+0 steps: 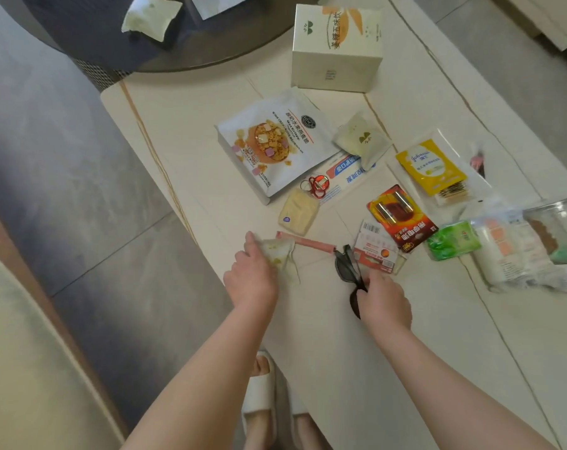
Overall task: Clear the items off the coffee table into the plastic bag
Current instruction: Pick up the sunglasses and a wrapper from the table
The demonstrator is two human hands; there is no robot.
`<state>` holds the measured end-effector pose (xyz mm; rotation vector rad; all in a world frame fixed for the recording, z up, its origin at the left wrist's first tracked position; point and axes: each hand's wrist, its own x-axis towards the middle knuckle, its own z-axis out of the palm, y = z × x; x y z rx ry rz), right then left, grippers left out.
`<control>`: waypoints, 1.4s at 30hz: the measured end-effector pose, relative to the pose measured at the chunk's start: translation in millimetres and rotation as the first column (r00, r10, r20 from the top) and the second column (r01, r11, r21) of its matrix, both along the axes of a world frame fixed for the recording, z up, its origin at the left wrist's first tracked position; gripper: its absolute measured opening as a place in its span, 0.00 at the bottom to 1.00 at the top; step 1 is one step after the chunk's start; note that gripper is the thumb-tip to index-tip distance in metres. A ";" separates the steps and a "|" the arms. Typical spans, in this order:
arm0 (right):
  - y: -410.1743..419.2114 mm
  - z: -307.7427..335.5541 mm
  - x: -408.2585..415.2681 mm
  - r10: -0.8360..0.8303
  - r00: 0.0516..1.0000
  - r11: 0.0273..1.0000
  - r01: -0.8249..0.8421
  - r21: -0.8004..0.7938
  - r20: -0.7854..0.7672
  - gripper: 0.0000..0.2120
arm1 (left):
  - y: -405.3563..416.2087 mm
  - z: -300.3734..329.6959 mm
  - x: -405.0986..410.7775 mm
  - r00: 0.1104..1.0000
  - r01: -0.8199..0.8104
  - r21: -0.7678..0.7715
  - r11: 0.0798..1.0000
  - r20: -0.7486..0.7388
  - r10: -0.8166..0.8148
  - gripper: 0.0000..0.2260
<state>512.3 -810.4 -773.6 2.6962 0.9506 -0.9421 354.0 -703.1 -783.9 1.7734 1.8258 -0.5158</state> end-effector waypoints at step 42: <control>41.5 161.6 -102.9 0.121 0.784 0.968 0.043 0.248 -0.609 0.13 | -52.6 138.9 -114.3 0.496 -0.684 -0.272 0.677 0.508 0.705 0.11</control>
